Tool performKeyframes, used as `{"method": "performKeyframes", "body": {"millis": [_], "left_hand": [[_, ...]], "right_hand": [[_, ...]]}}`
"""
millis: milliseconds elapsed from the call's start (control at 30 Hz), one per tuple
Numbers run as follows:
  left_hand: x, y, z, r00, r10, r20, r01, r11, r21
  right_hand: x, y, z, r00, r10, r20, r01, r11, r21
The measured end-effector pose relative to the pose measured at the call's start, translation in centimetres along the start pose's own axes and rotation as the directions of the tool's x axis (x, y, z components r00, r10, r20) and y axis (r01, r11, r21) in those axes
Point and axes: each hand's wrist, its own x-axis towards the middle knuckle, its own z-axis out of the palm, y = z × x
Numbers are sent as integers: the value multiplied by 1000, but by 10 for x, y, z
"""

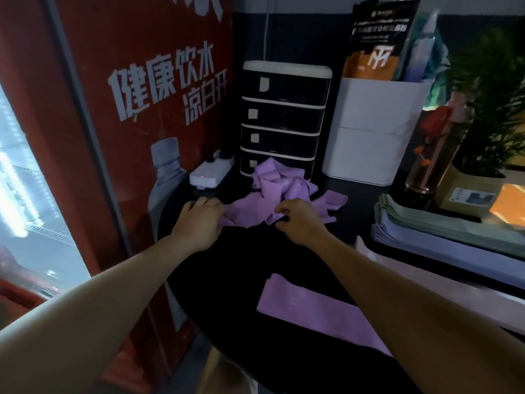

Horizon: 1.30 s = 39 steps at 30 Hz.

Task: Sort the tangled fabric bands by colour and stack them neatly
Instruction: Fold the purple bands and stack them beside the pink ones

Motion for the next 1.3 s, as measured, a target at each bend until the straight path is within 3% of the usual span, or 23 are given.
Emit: {"method": "performKeyframes", "body": {"millis": [67, 133, 233, 367, 467, 733, 933, 1033, 1167, 1233, 1300], "left_hand": [[4, -4, -1, 999, -2, -43, -1, 998, -62], [10, -7, -7, 998, -25, -51, 12, 969, -246], [19, -4, -29, 1000, -16, 2, 14, 809, -587], [21, 12, -68, 999, 52, 4, -30, 641, -767], [18, 26, -93, 995, 98, 15, -32, 459, -888], [17, 46, -133, 997, 9, -73, -73, 194, -978], [16, 52, -159, 997, -19, -77, -74, 148, -986], [15, 55, -171, 994, -46, -102, -97, 91, -991], [11, 51, -179, 991, -73, -109, -104, 71, -992], [10, 46, -179, 992, -76, -96, -91, 72, -993], [8, 42, -177, 994, -97, -49, -43, 69, -997]], "right_hand": [[4, 3, 3, 1000, -5, 7, 5, 1000, 12], [6, 4, 3, 1000, -3, 8, 3, 999, 45], [9, 1, -5, 1000, 19, 4, -19, 990, 138], [6, -11, -18, 1000, 7, 3, -7, 978, 208], [2, -26, -28, 999, -35, -12, 37, 965, 259], [-12, -59, -53, 987, -160, 13, 146, 927, 345], [-26, -72, -80, 972, -220, -79, 229, 828, 512], [-20, -70, -89, 956, -196, -217, 264, 897, 355], [-18, -65, -101, 944, -159, -290, 227, 949, 219], [-16, -64, -106, 939, -112, -324, 195, 952, 236], [-14, -67, -112, 936, -40, -350, 175, 914, 365]]}}
